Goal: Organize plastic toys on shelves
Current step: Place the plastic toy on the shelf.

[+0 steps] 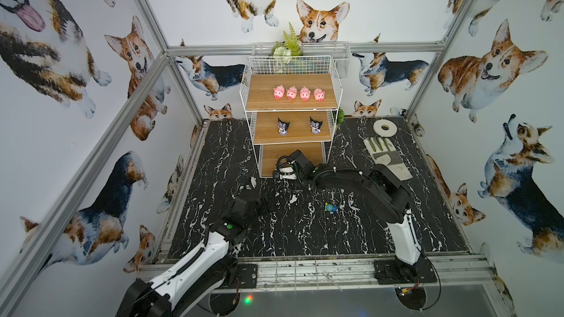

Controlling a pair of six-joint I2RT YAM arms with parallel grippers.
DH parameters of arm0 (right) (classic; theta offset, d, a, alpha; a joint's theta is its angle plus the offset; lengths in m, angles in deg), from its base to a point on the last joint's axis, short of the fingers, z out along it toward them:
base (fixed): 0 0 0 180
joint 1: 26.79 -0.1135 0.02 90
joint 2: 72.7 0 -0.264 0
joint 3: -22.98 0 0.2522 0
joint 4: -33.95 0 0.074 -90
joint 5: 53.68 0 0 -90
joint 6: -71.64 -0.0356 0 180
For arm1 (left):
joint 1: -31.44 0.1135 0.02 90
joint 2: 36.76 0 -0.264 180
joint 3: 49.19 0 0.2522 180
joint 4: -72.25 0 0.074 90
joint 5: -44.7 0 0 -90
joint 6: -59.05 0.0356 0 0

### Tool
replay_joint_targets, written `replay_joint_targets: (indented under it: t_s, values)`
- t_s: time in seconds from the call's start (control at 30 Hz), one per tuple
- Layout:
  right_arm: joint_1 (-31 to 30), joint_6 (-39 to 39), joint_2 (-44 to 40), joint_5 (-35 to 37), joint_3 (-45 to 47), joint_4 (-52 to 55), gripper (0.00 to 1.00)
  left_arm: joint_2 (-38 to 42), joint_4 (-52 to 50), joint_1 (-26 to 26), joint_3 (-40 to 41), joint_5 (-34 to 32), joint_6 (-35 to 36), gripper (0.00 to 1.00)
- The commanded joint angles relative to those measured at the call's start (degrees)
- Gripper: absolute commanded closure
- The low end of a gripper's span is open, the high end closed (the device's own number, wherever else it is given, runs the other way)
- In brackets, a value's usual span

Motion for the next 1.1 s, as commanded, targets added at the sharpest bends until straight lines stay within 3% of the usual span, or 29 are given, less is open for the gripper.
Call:
replay_joint_targets:
  t_s: [0.0,1.07]
  values:
    - [0.1,-0.9,0.5,-0.8,0.2,-1.9,0.68,-0.3,1.3,0.1,0.0,0.1,0.2,0.00]
    - [-0.8,-0.4,-2.5,0.4,4.6,-7.4,0.43,-0.5,1.2,0.1,-0.6,0.6,0.5,0.00]
